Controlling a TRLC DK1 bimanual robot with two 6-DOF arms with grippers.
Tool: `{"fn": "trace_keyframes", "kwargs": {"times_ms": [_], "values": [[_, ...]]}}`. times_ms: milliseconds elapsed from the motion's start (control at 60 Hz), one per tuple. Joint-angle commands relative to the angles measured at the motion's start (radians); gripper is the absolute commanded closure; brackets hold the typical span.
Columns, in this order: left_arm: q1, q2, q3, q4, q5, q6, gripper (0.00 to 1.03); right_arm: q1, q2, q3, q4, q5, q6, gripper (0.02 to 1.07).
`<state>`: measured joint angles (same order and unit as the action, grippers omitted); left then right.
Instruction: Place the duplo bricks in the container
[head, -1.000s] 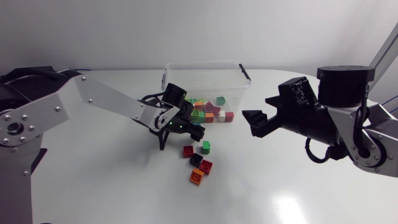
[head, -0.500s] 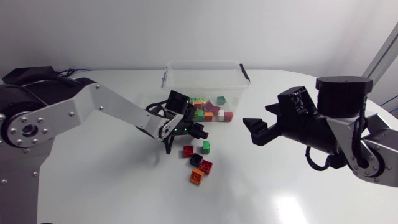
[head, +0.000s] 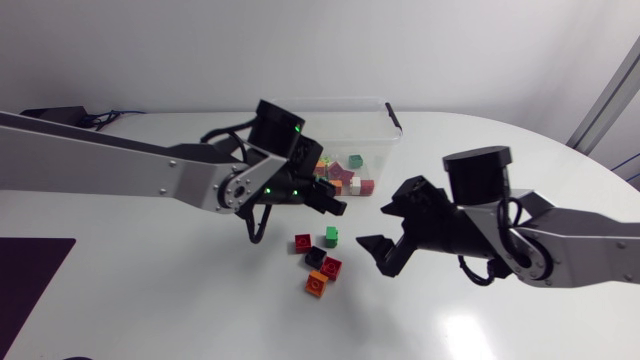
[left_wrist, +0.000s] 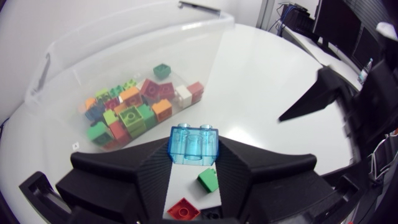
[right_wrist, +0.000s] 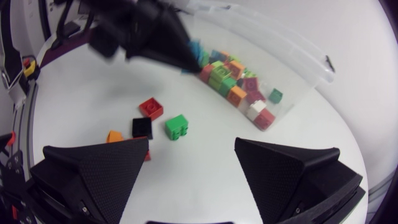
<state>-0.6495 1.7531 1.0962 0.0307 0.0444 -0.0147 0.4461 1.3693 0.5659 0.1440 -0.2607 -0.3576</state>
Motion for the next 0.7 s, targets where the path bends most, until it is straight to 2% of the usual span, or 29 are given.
{"fn": "trace_keyframes", "kwargs": {"times_ms": [0, 133, 217, 350, 483, 683], "values": [[-0.002, -0.078, 0.028, -0.037, 0.011, 0.018, 0.82, 0.011, 0.076, 0.057, -0.030, -0.028, -0.092, 0.07], [0.019, -0.129, 0.129, -0.146, 0.049, 0.107, 0.82, 0.013, 0.152, 0.123, -0.109, -0.123, -0.207, 0.07], [0.067, -0.122, 0.203, -0.178, 0.087, 0.134, 0.82, 0.013, 0.215, 0.173, -0.135, -0.195, -0.262, 0.07], [0.122, -0.078, 0.303, -0.213, 0.127, 0.170, 0.82, -0.009, 0.335, 0.246, -0.139, -0.258, -0.323, 0.07], [0.172, 0.019, 0.426, -0.259, 0.161, 0.203, 0.82, -0.029, 0.447, 0.316, -0.141, -0.272, -0.373, 0.07], [0.225, 0.121, 0.519, -0.270, 0.212, 0.233, 0.82, -0.049, 0.556, 0.388, -0.141, -0.293, -0.409, 0.07]]}}
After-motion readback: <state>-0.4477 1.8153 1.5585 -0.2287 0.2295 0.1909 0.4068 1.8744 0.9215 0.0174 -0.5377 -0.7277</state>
